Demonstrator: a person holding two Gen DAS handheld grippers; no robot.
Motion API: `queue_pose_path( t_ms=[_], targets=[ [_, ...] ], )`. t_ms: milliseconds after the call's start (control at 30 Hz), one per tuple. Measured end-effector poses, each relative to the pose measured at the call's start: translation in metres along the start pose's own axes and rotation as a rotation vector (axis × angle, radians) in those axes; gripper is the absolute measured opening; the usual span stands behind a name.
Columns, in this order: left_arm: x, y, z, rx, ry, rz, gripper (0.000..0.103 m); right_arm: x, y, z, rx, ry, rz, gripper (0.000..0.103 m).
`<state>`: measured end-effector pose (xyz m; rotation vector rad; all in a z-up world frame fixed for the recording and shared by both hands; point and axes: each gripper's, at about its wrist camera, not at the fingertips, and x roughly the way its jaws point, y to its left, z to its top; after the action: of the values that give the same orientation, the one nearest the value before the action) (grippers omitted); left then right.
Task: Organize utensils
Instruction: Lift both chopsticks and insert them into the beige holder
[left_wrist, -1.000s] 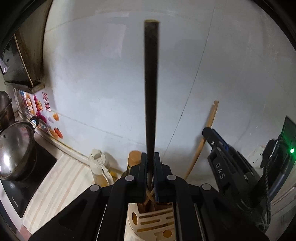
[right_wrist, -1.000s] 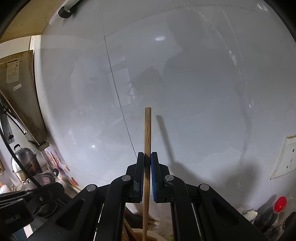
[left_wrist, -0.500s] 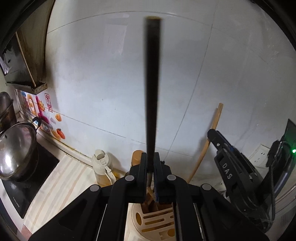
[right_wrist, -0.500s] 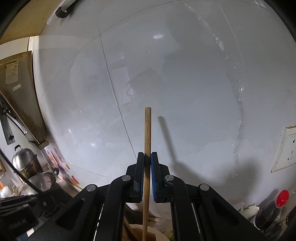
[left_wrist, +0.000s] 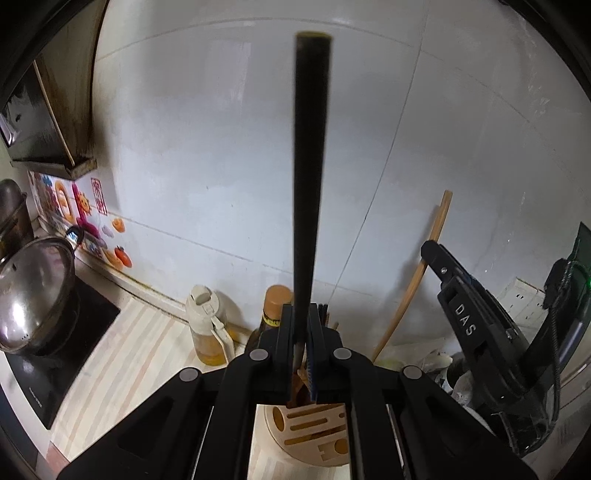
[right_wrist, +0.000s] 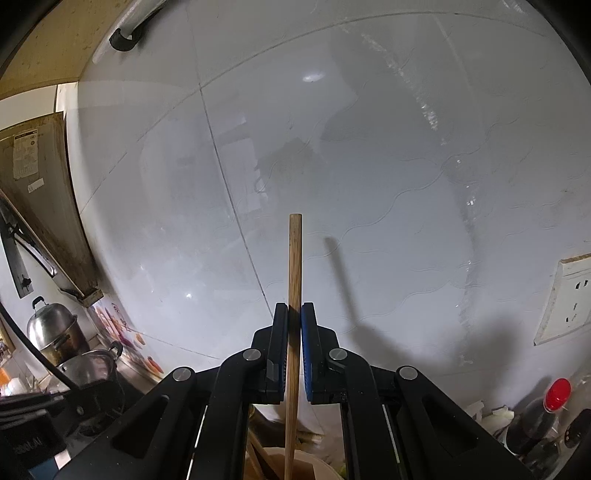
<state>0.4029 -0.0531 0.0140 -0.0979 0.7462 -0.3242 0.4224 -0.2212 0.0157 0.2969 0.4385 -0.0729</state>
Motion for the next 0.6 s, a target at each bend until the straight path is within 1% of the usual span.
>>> queue_pose_path(
  t_ms=[100, 300, 533, 600],
  targets=[
    [0.01, -0.001, -0.004, 0.002, 0.038, -0.016, 0.003, -0.001, 0.0, 0.0, 0.001, 0.005, -0.001, 0.007],
    [0.033, -0.004, -0.011, 0.014, 0.105, -0.024, 0.003, 0.003, 0.001, 0.0, -0.013, 0.015, -0.004, 0.007],
    [0.047, -0.005, -0.018, 0.036, 0.152, 0.0, 0.004, 0.015, 0.004, -0.001, -0.027, 0.007, -0.008, 0.007],
    [0.047, -0.004, -0.018, 0.027, 0.163, 0.017, 0.007, 0.021, 0.006, -0.004, -0.046, 0.036, -0.003, 0.007]
  ],
)
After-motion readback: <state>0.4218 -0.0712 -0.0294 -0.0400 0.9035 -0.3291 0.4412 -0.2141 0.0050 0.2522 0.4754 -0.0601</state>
